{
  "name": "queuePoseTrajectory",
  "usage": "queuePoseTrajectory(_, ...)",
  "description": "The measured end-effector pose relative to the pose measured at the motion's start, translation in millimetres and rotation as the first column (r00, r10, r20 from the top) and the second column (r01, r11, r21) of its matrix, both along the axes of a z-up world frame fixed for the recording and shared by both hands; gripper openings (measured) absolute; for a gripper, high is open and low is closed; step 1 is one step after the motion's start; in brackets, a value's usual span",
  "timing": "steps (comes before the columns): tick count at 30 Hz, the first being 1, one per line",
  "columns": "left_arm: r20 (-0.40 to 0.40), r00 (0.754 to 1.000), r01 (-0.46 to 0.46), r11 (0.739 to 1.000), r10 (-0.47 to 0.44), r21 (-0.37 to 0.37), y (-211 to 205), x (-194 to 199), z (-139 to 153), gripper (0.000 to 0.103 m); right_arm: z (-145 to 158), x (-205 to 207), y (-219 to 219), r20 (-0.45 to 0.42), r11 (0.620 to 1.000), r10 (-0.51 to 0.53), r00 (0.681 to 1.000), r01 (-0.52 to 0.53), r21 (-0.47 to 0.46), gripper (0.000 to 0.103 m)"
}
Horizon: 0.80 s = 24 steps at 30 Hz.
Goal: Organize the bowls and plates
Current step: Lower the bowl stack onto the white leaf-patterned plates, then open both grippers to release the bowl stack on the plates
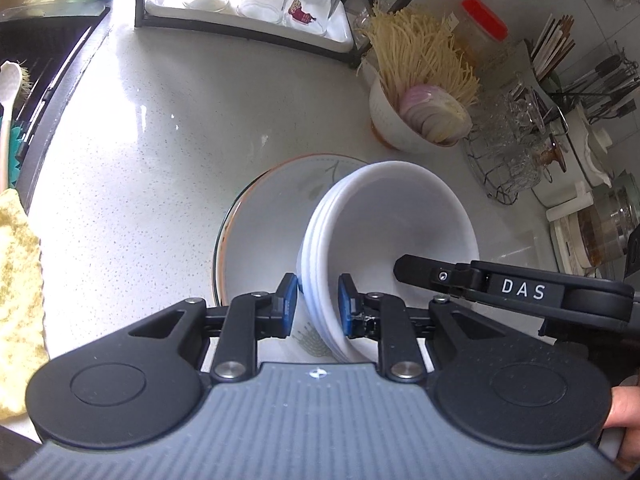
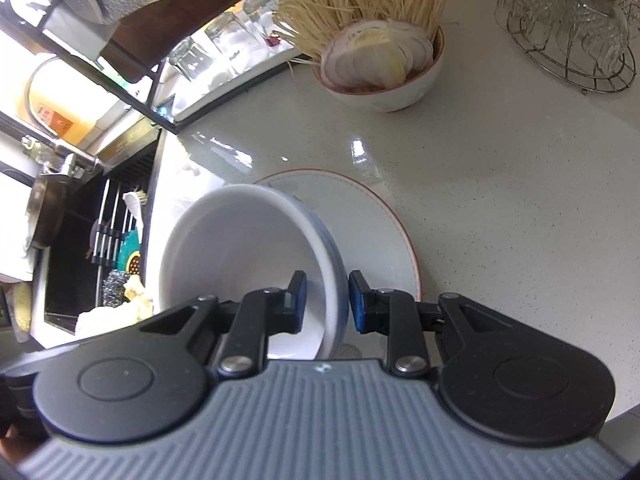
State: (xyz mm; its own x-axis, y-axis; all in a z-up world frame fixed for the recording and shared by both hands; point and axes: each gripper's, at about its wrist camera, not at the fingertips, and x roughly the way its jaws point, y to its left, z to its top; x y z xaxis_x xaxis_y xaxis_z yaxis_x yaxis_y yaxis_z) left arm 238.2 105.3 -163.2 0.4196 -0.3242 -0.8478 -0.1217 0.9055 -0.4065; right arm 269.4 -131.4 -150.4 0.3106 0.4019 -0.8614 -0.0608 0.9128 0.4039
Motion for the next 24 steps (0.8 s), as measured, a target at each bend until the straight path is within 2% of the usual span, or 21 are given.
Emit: queuePoseTrajectory(24, -0.034, 0.996, 0.079, 0.997, -0.079, 0.001, 0, 27, -18, 0.027, -18, 13, 7, -0.043, 0.998, -0.053, 0.998, 0.052, -0.019, 0.027)
